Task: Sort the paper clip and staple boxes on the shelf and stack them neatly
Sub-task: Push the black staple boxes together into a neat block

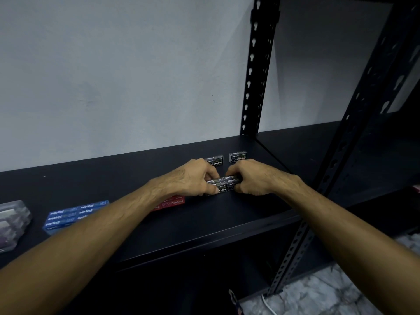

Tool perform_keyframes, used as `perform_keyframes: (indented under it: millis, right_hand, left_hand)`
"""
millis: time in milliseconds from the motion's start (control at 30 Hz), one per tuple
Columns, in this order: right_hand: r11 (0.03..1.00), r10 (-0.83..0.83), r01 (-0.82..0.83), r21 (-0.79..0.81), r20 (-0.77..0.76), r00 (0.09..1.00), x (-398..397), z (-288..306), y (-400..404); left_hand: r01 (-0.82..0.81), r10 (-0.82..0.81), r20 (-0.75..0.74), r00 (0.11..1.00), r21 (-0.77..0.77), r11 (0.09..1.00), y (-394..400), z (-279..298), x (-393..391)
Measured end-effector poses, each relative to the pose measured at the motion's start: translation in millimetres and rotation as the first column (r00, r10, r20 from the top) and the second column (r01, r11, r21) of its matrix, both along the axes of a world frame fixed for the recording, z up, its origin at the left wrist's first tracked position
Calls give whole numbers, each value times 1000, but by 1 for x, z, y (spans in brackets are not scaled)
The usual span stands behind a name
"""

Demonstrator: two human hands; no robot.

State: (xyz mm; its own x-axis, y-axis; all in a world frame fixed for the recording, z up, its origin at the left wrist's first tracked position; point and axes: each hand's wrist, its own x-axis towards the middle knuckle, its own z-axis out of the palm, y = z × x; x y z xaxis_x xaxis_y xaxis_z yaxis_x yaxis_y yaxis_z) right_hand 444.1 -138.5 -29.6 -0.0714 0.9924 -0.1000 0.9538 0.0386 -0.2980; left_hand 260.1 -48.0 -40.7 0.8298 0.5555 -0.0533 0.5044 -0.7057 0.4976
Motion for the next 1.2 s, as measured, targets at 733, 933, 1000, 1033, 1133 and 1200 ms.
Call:
perform_keyframes:
  millis: [733,933,1000,1033,1133,1200]
  right_hand:
    - [927,-219,262,268,-182,959,30,5,31]
    - [910,-295,322,260,-138,946,44,-2,48]
    - [920,-284,307,241,-128,950,48,-4,52]
    - [928,-273,295,229,-124,954,49,-4,54]
    - [949,-230,252,190,-131,964,49,-7,58]
    - [954,-219,245,172,-154,963,49,-9,60]
  left_hand:
    - [-185,172,197,965,50,982,47,20,6]
    - [-207,193,141,971,88,974,63,8,26]
    - [-199,187,125,975,98,975,66,4,33]
    - [-196,184,114,976,104,975,67,2,36]
    - [-193,186,77,979,97,976,67,-1,43]
    - [-191,185,68,980,92,977,68,-4,46]
